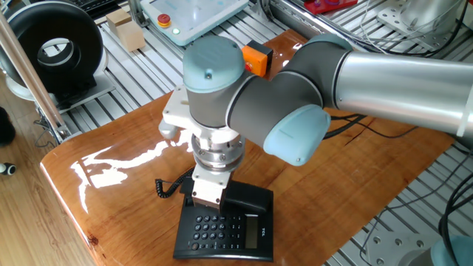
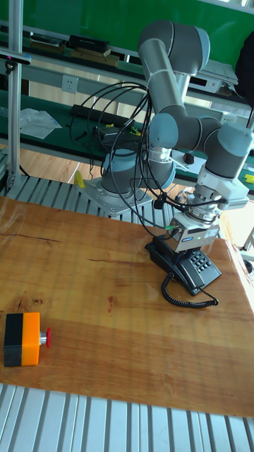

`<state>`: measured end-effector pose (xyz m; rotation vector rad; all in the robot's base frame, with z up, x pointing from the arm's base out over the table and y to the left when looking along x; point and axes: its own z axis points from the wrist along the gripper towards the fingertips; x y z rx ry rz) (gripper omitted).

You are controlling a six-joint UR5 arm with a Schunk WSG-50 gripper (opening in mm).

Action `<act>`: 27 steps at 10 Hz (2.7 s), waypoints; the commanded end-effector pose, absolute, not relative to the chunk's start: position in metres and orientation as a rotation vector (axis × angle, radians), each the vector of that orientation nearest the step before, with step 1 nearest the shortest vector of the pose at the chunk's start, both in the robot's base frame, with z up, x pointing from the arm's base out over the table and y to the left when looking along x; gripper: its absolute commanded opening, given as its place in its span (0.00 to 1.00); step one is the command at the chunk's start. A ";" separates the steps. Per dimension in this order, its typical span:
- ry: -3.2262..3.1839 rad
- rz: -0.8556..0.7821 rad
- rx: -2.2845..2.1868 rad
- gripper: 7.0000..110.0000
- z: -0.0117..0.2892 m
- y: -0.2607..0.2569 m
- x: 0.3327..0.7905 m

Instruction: Place the handset of the telephone on the corresponding phone cradle

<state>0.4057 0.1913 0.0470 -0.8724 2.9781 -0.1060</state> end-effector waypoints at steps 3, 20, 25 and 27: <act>2.956 -0.068 -0.912 0.00 0.050 0.198 0.402; 2.844 -0.091 -1.192 0.00 0.047 0.198 0.401; 2.838 0.009 -1.275 0.36 0.047 0.210 0.394; 2.834 0.012 -1.286 0.57 0.049 0.209 0.397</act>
